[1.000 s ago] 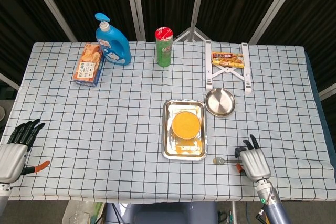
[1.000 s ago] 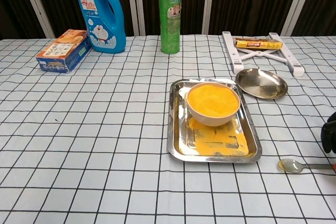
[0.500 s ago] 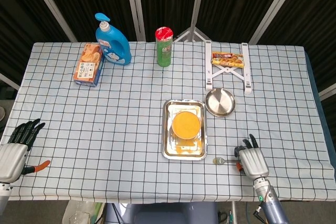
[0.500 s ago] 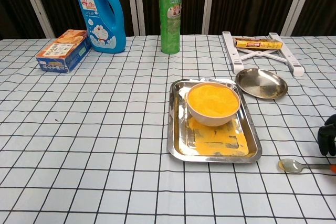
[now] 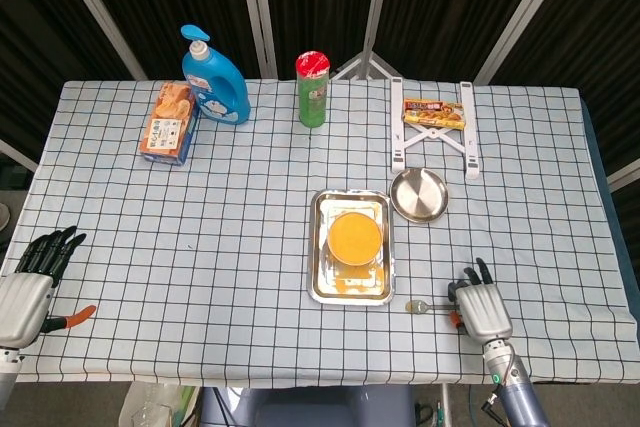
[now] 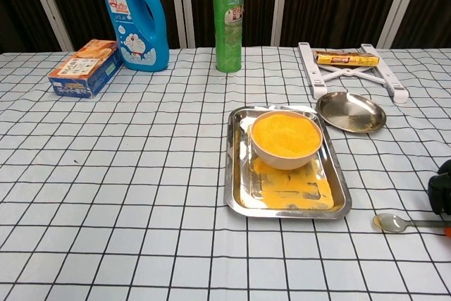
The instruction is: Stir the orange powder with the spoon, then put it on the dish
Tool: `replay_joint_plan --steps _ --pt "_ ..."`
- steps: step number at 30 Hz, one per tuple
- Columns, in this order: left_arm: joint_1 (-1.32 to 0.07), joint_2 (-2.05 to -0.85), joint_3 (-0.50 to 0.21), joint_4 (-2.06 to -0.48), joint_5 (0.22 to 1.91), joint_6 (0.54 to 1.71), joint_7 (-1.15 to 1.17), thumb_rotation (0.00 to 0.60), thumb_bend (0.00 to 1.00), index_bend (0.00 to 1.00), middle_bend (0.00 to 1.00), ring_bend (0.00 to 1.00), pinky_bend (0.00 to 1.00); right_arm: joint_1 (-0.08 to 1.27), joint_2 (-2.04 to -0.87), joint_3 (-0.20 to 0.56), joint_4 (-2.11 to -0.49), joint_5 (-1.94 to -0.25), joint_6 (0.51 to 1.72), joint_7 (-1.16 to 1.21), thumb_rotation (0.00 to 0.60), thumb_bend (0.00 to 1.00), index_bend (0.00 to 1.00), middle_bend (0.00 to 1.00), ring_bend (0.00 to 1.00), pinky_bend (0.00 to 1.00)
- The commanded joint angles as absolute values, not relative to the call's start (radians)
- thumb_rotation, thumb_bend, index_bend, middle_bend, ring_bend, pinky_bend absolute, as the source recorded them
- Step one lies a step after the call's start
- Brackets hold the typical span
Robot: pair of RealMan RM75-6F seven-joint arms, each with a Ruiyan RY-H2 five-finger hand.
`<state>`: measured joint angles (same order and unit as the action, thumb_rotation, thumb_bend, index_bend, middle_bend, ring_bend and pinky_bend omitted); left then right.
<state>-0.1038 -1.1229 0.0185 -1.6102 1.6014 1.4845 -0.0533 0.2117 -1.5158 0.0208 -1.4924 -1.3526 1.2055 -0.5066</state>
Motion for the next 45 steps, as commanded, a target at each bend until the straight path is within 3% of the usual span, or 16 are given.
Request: replay_joint_plan --steps 1,23,34,45 --pt "-0.104 -1.123 0.018 -1.610 1.601 1.484 -0.053 0.600 0.00 0.00 0.00 0.00 0.00 0.213 -1.518 0.020 -1.492 -1.352 1.206 -0.506 0.600 0.39 0.52 0.50 0.20 0.00" --pt "-0.104 -1.123 0.018 -1.611 1.599 1.482 -0.051 0.600 0.00 0.00 0.00 0.00 0.00 0.221 -1.534 0.014 -1.465 -1.334 1.203 -0.504 0.600 0.43 0.52 0.51 0.20 0.00" --pt "-0.105 -1.122 0.018 -1.612 1.599 1.482 -0.052 0.600 0.00 0.00 0.00 0.00 0.00 0.221 -1.537 0.004 -1.460 -1.339 1.207 -0.499 0.600 0.43 0.60 0.55 0.23 0.00" --pt "-0.105 -1.123 0.018 -1.611 1.598 1.482 -0.052 0.600 0.00 0.00 0.00 0.00 0.00 0.223 -1.532 0.006 -1.465 -1.349 1.220 -0.489 0.600 0.43 0.61 0.55 0.24 0.00"
